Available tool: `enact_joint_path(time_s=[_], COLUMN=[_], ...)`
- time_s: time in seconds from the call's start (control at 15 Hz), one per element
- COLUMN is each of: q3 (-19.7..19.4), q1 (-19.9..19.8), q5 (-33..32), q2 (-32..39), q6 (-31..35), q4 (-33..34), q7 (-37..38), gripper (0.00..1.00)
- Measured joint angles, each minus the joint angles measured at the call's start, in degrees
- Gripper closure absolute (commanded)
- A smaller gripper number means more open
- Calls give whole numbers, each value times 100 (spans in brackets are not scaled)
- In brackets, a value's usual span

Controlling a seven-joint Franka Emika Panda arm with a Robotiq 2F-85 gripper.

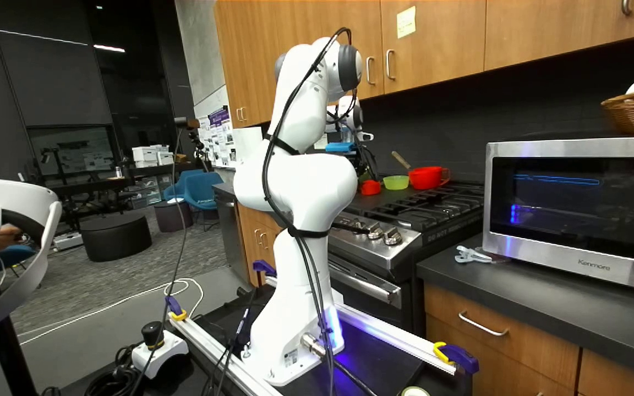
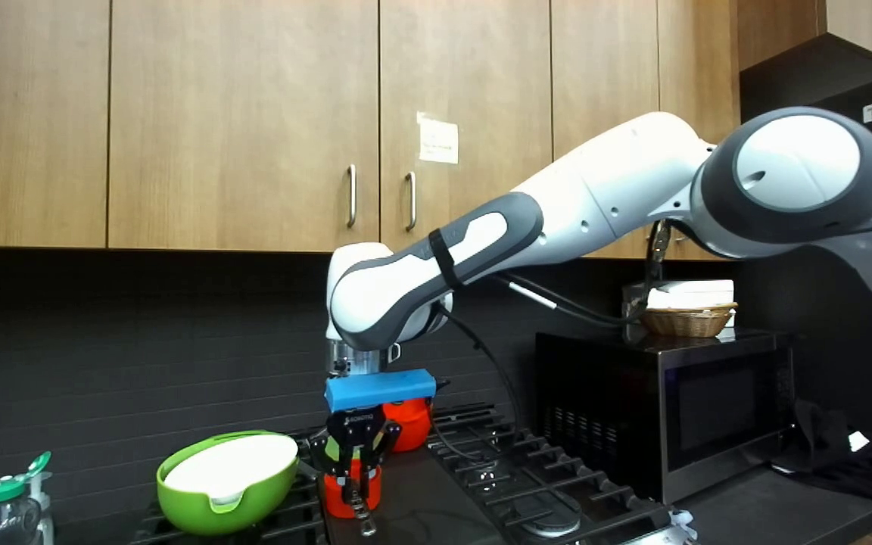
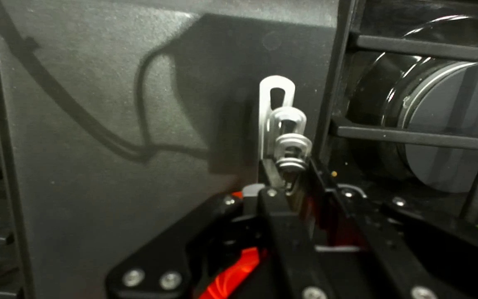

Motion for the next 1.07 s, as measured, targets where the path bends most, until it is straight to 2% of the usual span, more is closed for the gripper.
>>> enact_joint_path(time_s=[0.07, 0.53, 1.07], q3=[-10, -41, -45], q1=[0, 0, -9], q5=[-1, -9, -194], q2=[0, -61, -824], q6=[-5, 85, 486], q4=[0, -2, -249], q7=[0, 24, 68], gripper=[95, 95, 95])
